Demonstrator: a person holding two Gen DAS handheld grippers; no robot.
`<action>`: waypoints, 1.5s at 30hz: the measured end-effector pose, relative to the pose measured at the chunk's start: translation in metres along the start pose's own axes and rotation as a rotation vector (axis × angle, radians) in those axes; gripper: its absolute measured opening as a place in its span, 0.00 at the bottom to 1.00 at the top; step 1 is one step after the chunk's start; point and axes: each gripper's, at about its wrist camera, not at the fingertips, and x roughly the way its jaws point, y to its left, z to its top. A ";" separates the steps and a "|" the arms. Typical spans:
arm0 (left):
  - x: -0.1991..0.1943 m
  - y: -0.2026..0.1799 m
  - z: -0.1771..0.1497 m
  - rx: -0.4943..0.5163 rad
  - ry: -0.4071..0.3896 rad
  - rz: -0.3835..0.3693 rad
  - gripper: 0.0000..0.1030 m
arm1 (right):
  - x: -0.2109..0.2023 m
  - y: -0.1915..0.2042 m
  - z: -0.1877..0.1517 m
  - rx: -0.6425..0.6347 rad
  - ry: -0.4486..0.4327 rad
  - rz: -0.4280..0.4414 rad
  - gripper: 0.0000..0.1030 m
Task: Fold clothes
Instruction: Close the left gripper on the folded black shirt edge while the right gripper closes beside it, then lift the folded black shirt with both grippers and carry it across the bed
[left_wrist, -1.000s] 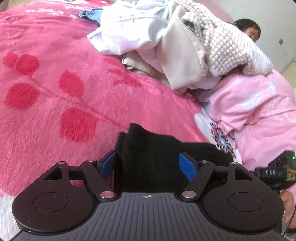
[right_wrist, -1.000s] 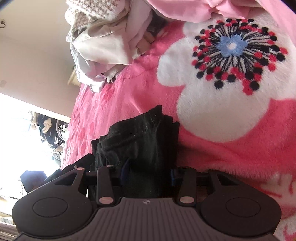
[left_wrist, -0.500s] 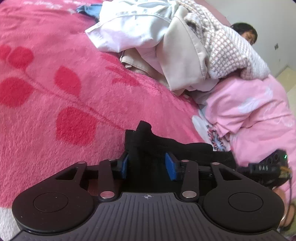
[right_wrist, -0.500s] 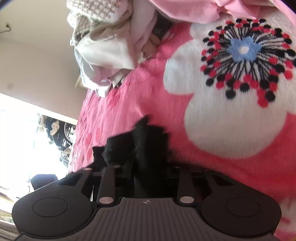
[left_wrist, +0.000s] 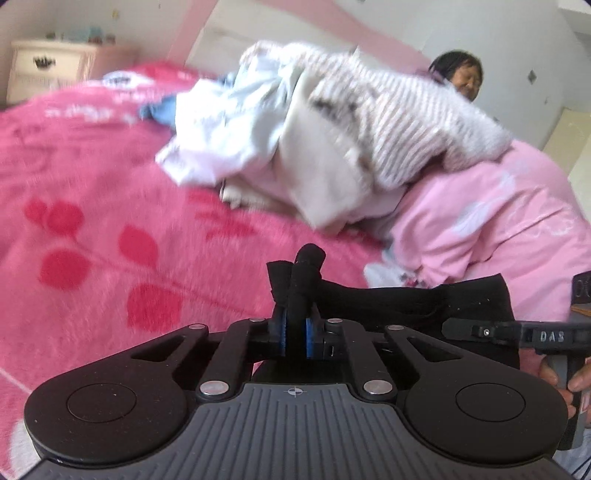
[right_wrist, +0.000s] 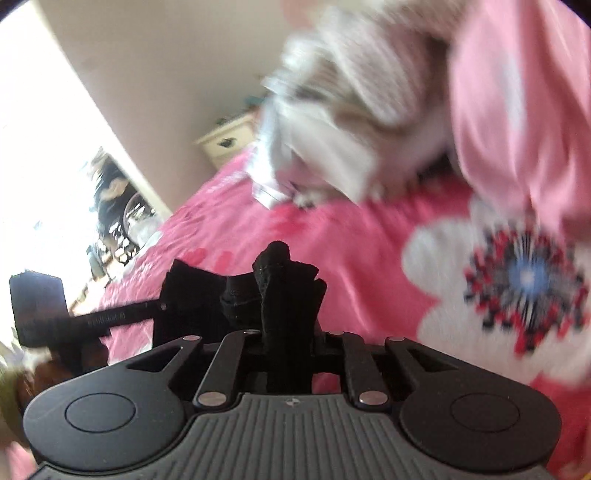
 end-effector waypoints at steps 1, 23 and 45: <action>-0.007 -0.003 0.001 0.003 -0.017 0.004 0.07 | -0.006 0.007 0.002 -0.023 -0.013 0.004 0.13; -0.168 -0.049 0.129 0.177 -0.520 0.179 0.07 | -0.059 0.152 0.156 -0.336 -0.447 0.237 0.13; -0.390 -0.054 0.083 0.166 -0.824 0.698 0.07 | -0.021 0.389 0.191 -0.392 -0.402 0.881 0.13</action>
